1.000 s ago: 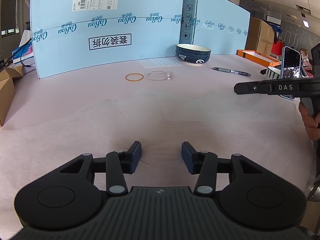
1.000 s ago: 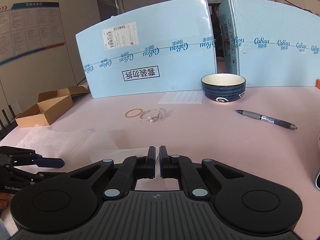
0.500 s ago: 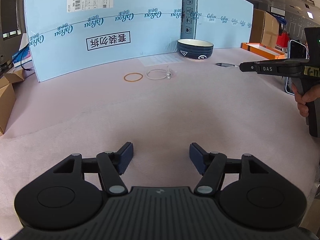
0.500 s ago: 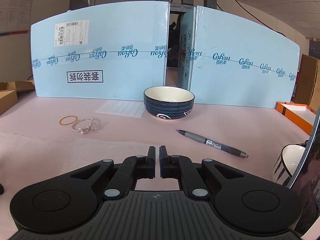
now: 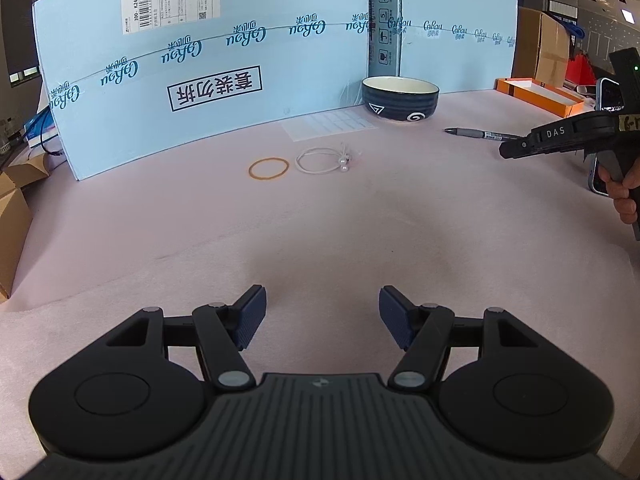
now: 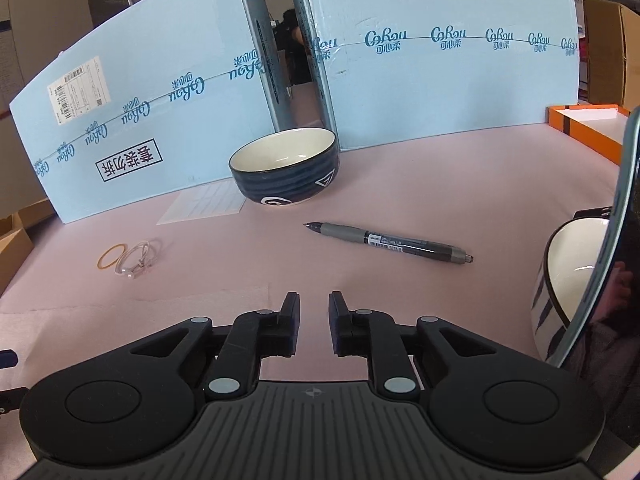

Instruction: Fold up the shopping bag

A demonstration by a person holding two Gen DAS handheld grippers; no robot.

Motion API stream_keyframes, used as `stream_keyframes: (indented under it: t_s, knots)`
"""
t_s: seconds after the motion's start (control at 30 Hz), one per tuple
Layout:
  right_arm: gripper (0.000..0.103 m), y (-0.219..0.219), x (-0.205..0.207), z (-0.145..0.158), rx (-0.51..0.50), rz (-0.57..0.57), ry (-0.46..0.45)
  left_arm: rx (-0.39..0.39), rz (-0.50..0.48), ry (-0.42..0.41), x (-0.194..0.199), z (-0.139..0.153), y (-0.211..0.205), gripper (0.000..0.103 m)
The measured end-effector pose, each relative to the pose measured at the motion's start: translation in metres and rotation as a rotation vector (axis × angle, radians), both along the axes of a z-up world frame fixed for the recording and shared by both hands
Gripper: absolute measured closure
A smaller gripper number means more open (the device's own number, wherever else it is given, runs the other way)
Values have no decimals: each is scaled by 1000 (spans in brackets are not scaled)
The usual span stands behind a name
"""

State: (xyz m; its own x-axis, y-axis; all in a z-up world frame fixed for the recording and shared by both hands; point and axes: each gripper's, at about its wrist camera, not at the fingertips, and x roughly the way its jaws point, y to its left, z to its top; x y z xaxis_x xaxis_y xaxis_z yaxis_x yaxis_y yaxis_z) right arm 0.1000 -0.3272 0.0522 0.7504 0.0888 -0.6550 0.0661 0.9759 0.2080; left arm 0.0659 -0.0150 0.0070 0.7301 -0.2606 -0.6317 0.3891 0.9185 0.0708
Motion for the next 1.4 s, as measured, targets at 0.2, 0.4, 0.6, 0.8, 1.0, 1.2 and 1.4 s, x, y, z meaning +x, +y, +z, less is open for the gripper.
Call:
stream_keyframes:
  t_s: [0.2, 0.4, 0.6, 0.8, 1.0, 1.2, 1.4]
  knots:
    - [78, 4, -47, 17, -5, 53, -27, -48, 127, -32, -30, 7, 47, 43]
    - [78, 12, -108, 21, 54, 67, -75, -147, 351, -64, -71, 12, 108, 42]
    - [74, 10, -159, 16, 78, 17, -54, -203, 560, -107, -109, 8, 158, 41]
    - [68, 5, -177, 12, 100, -46, -70, -194, 697, -133, -136, 4, 191, 26]
    - [56, 11, -142, 26, 125, -9, -32, -195, 706, -102, -139, 8, 212, 25]
    - [56, 40, -69, 30, 144, 91, 30, -82, 563, -63, -86, 24, 206, 23]
    - [56, 78, -6, 20, 33, 99, 62, 133, 584, -13, -8, 18, 198, 23]
